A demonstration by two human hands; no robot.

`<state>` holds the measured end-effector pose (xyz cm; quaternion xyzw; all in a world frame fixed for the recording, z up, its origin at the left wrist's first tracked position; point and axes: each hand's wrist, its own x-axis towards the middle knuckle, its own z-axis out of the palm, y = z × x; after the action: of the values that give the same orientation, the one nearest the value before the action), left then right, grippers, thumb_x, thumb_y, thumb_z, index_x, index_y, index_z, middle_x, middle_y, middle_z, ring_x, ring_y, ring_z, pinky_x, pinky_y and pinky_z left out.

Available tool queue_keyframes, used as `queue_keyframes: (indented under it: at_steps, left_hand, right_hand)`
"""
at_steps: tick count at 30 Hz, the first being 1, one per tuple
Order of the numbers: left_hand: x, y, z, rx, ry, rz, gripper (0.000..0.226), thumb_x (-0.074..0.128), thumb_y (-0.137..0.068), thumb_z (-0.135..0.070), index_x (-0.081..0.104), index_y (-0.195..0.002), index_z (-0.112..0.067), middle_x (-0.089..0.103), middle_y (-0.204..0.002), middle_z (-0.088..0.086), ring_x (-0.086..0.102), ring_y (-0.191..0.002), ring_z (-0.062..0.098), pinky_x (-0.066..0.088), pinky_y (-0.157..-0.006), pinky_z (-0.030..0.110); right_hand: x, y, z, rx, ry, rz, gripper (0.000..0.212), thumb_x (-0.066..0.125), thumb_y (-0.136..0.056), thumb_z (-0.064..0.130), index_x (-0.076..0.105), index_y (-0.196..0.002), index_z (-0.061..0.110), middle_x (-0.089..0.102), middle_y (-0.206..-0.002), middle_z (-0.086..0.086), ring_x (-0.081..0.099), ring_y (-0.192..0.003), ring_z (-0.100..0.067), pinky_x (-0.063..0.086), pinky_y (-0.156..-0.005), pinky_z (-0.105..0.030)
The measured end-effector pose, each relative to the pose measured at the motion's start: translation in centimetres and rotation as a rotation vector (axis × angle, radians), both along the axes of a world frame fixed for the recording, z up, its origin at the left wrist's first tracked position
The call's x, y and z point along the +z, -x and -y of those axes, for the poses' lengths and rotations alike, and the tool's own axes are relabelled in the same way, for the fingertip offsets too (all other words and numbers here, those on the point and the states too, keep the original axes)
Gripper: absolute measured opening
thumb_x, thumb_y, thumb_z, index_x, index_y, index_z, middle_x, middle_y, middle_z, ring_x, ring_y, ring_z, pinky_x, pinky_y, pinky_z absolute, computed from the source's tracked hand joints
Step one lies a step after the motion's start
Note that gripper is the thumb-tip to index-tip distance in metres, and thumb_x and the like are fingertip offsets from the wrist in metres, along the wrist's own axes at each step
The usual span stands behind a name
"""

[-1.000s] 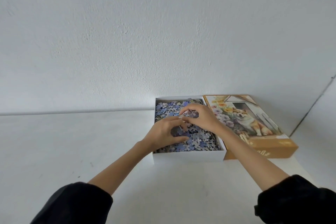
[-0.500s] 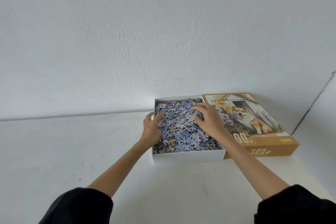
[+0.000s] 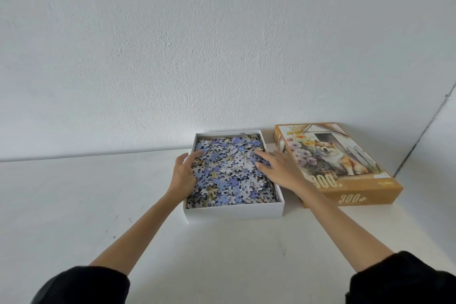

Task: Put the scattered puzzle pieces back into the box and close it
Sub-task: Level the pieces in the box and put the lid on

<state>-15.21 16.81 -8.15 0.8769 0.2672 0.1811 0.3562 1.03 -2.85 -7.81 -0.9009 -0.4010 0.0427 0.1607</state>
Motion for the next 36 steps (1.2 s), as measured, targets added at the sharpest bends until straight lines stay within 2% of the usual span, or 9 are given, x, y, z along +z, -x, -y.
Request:
queue_keyframes:
  at_steps: [4,7,9,13,21,27,30,33,36]
  left_hand:
    - [0.2,0.8,-0.2,0.003,0.115,0.020,0.061,0.025,-0.089,0.012,0.040,-0.138,-0.021,0.031,-0.143,0.012,0.027,-0.134,0.024,0.023,-0.107,0.029]
    - [0.7,1.1,0.3,-0.022,0.337,0.064,0.052,0.021,-0.096,0.002,0.038,-0.138,-0.024,0.035,-0.145,0.008,0.036,-0.130,0.022,0.032,-0.108,0.036]
    - [0.9,1.2,1.0,-0.044,0.409,0.084,0.049,0.021,-0.098,0.001,0.035,-0.141,-0.018,0.033,-0.147,0.006,0.032,-0.134,0.019,0.026,-0.111,0.032]
    - [1.3,1.9,1.1,-0.091,0.447,0.149,0.047,0.023,-0.100,0.000,0.038,-0.141,-0.019,0.031,-0.149,0.000,0.021,-0.140,0.015,0.017,-0.103,0.020]
    - [2.3,6.7,-1.7,-0.111,0.444,0.225,0.048,0.026,-0.099,-0.001,0.040,-0.140,-0.022,0.034,-0.148,-0.003,0.025,-0.139,0.013,0.018,-0.111,0.024]
    - [4.0,12.3,-5.7,-0.111,0.431,0.288,0.046,0.031,-0.100,-0.008,0.048,-0.130,-0.038,0.041,-0.145,-0.005,0.034,-0.135,0.017,0.027,-0.113,0.046]
    - [5.2,15.6,-7.4,-0.109,0.397,0.281,0.042,0.034,-0.099,-0.009,0.047,-0.134,-0.031,0.045,-0.140,-0.005,0.036,-0.133,0.016,0.027,-0.113,0.043]
    - [5.6,19.0,-9.2,-0.098,0.383,0.264,0.038,0.042,-0.098,-0.018,0.046,-0.135,-0.027,0.051,-0.120,-0.009,0.042,-0.125,0.015,0.030,-0.111,0.040]
    - [5.4,22.2,-10.8,-0.093,0.360,0.267,0.038,0.046,-0.097,-0.023,0.046,-0.135,-0.029,0.045,-0.135,-0.006,0.037,-0.128,0.012,0.029,-0.107,0.031]
  right_hand:
    - [-0.9,1.8,-1.7,-0.032,-0.315,-0.426,0.045,0.036,-0.098,0.032,0.028,-0.142,0.029,0.022,-0.150,-0.010,0.022,-0.139,-0.025,0.020,-0.112,-0.039]
    - [-1.1,2.2,-1.9,-0.070,-0.517,-0.619,0.040,0.041,-0.097,0.021,0.038,-0.137,0.027,0.023,-0.152,-0.006,0.015,-0.141,-0.019,0.014,-0.116,-0.041]
    - [-0.8,2.6,-1.8,-0.080,-0.586,-0.683,0.040,0.042,-0.097,0.015,0.042,-0.136,0.023,0.025,-0.151,-0.004,0.014,-0.141,-0.017,0.013,-0.116,-0.039]
    - [-0.6,3.4,-2.0,-0.064,-0.641,-0.685,0.041,0.045,-0.095,0.008,0.042,-0.135,0.017,0.035,-0.145,-0.006,0.026,-0.136,-0.019,0.019,-0.108,-0.027]
    - [3.0,7.1,-4.7,0.074,-0.651,-0.574,0.062,0.068,-0.081,0.014,0.042,-0.135,0.030,0.029,-0.150,-0.001,0.014,-0.141,-0.014,0.011,-0.115,-0.043]
    - [4.7,13.5,-7.4,0.072,-0.738,-0.549,0.063,0.069,-0.080,0.012,0.044,-0.134,0.033,0.026,-0.151,-0.003,0.009,-0.142,-0.009,0.009,-0.106,-0.028]
    - [5.4,17.2,-9.2,0.065,-0.755,-0.548,0.062,0.069,-0.080,0.010,0.044,-0.132,0.032,0.029,-0.150,-0.001,0.010,-0.141,-0.008,0.010,-0.108,-0.029]
    - [5.8,20.9,-11.0,0.056,-0.758,-0.557,0.062,0.068,-0.080,0.008,0.044,-0.131,0.032,0.032,-0.148,0.002,0.011,-0.141,-0.008,0.010,-0.111,-0.033]
    - [5.1,24.3,-12.7,0.044,-0.760,-0.567,0.063,0.070,-0.079,0.011,0.044,-0.131,0.035,0.030,-0.149,0.001,0.010,-0.141,-0.006,0.010,-0.109,-0.031]
